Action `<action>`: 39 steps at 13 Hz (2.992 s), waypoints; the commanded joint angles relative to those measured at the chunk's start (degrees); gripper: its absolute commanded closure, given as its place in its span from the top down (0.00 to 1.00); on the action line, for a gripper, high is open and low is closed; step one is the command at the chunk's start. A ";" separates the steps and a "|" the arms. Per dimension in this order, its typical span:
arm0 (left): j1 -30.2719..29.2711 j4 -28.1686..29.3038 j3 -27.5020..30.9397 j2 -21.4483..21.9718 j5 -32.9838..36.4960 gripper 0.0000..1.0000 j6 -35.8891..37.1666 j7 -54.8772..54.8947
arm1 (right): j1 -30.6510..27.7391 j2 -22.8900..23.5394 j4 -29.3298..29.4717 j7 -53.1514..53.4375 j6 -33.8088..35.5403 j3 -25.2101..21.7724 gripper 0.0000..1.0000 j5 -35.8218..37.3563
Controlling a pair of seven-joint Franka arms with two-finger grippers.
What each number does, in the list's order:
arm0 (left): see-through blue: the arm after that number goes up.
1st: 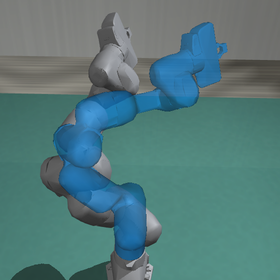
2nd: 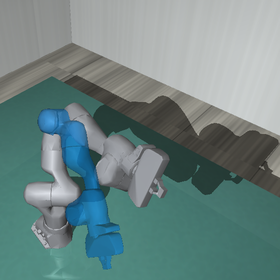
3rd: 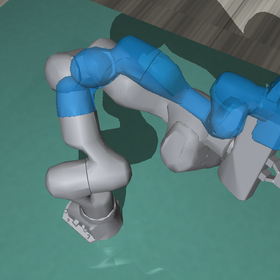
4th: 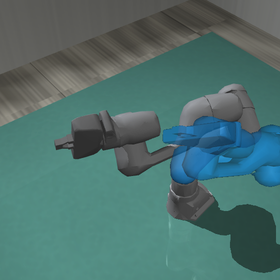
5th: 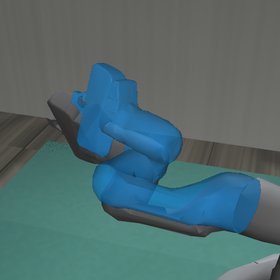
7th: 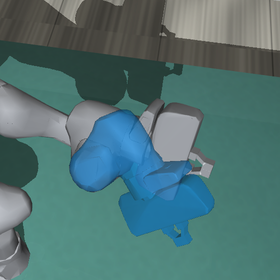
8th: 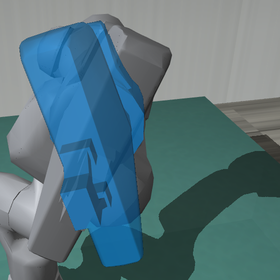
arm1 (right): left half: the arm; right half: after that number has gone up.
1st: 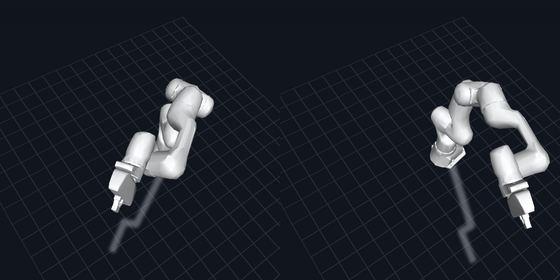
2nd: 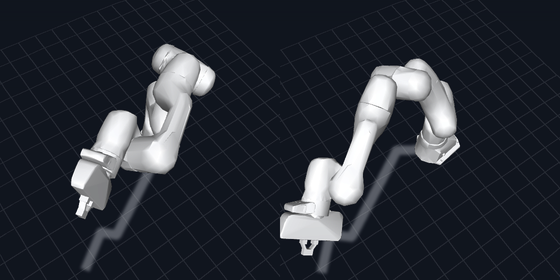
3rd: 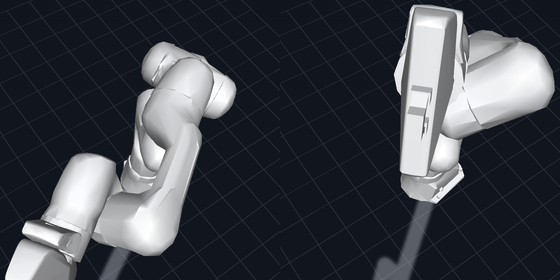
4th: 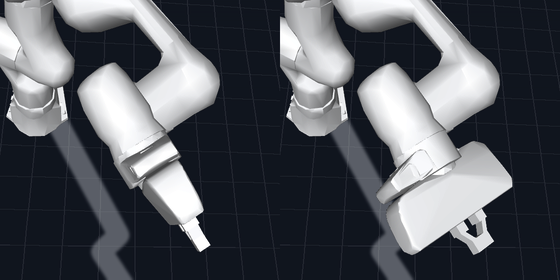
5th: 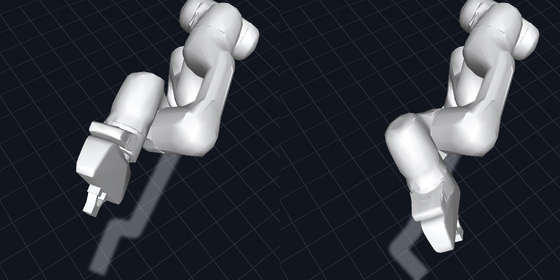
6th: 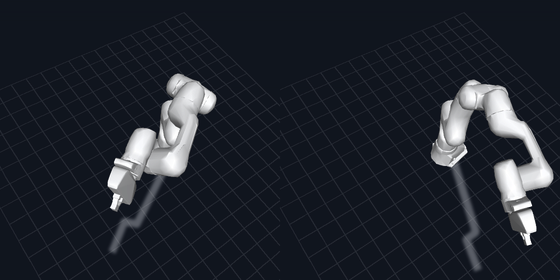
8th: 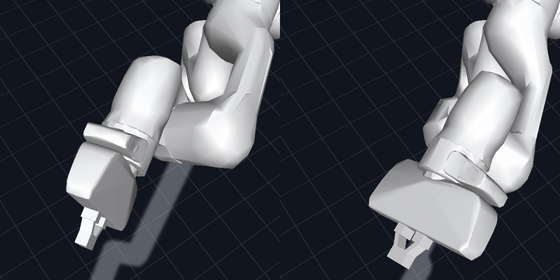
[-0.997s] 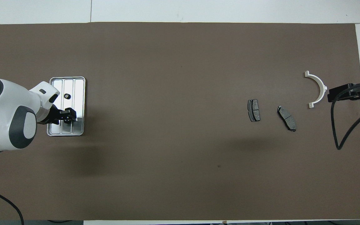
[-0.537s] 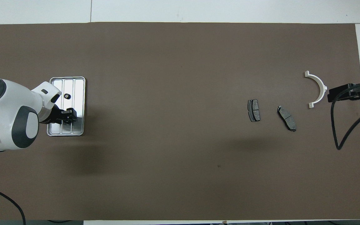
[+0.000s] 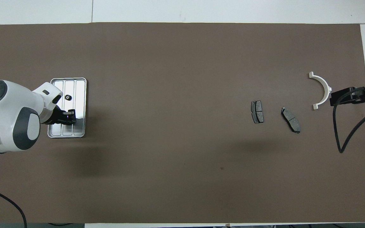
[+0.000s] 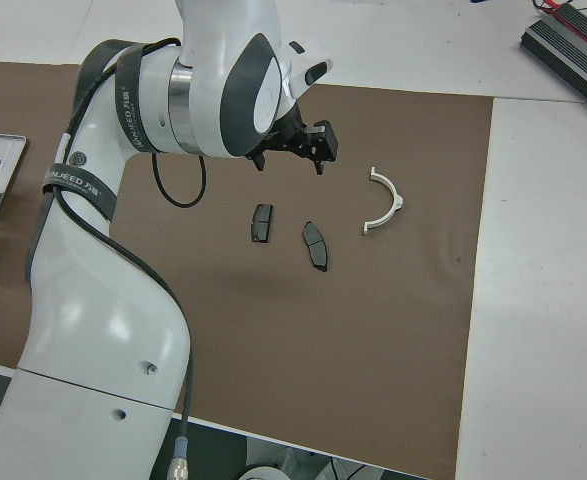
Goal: Place bearing gear from tray to pile
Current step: 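Grasp the black gear on the tray with the left gripper and lift, then carry the gear to mid-table with the left gripper while the right gripper approaches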
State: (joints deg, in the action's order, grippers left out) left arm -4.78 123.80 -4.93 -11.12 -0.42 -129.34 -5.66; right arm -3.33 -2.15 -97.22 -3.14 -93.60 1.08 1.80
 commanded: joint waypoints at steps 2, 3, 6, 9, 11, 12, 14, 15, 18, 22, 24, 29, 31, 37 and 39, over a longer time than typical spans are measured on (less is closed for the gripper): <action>1.08 -8.37 0.36 -1.01 -0.81 0.03 9.42 -0.75 | -0.98 -1.63 -2.01 -0.37 -1.67 0.59 1.00 -0.57; 2.83 -10.58 0.36 -0.93 -1.08 0.03 11.81 -3.37 | -0.98 -1.63 -2.01 -0.37 -1.59 0.59 1.00 -0.57; 9.68 -14.11 0.36 -1.01 -3.17 0.03 13.68 -15.14 | -0.98 -1.63 -2.01 -0.20 -1.67 0.59 1.00 -0.57; 17.85 -19.28 0.44 -2.94 -4.86 0.03 13.94 -28.39 | -0.89 -1.45 -1.83 -0.46 -3.24 0.59 1.00 -0.57; 23.30 -22.28 0.62 -4.26 -4.86 0.04 13.94 -35.09 | -0.98 -1.45 -1.83 -0.46 -3.34 0.59 1.00 -0.57; 26.11 -23.33 0.62 -4.87 -4.68 0.04 13.86 -38.34 | -1.07 -1.45 -1.83 -0.46 -3.43 0.59 1.00 -0.57; 30.95 -27.54 0.62 -7.67 -4.33 0.04 14.38 -45.20 | -0.98 -1.28 -2.09 -0.20 -4.30 0.59 1.00 -0.57; 33.41 -29.65 0.71 -9.87 -4.24 0.04 14.91 -48.10 | -1.07 -1.02 -2.09 -0.63 -5.70 0.59 1.00 -0.57; 38.69 -29.50 0.62 -13.56 -3.45 0.04 12.47 -52.59 | -1.51 -0.93 -2.18 -0.99 -5.98 0.59 1.00 -0.57; 41.60 -36.84 0.62 -19.44 -4.42 0.04 9.98 -57.70 | -1.51 -1.01 -3.49 -1.08 -7.38 0.59 1.00 -0.57; 43.44 -41.70 0.88 -24.63 -3.72 0.04 12.09 -60.16 | -1.51 -1.01 -4.20 -1.16 -8.35 0.59 1.00 -0.57; 44.07 -39.70 1.32 -24.39 -3.36 0.05 10.79 -61.93 | -1.59 -0.49 -4.29 -1.25 -9.23 0.59 1.00 -0.57; 44.07 -38.82 1.32 -24.30 -3.01 0.06 9.64 -62.02 | -1.59 -0.31 -4.64 -1.25 -9.49 0.59 1.00 -0.57; 44.33 -37.67 1.41 -24.22 -2.57 0.09 8.14 -62.37 | -1.59 -0.14 -4.73 -1.25 -9.76 0.59 1.00 -0.57; 44.33 -37.50 1.41 -24.22 -2.57 0.09 7.53 -62.37 | -1.51 -0.13 -5.25 -0.81 -10.37 0.59 1.00 -0.57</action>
State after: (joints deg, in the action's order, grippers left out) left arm 38.58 85.45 -4.49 -35.44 -3.84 -120.01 -66.81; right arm -3.62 -1.74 -100.94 -3.14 -101.93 1.00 1.75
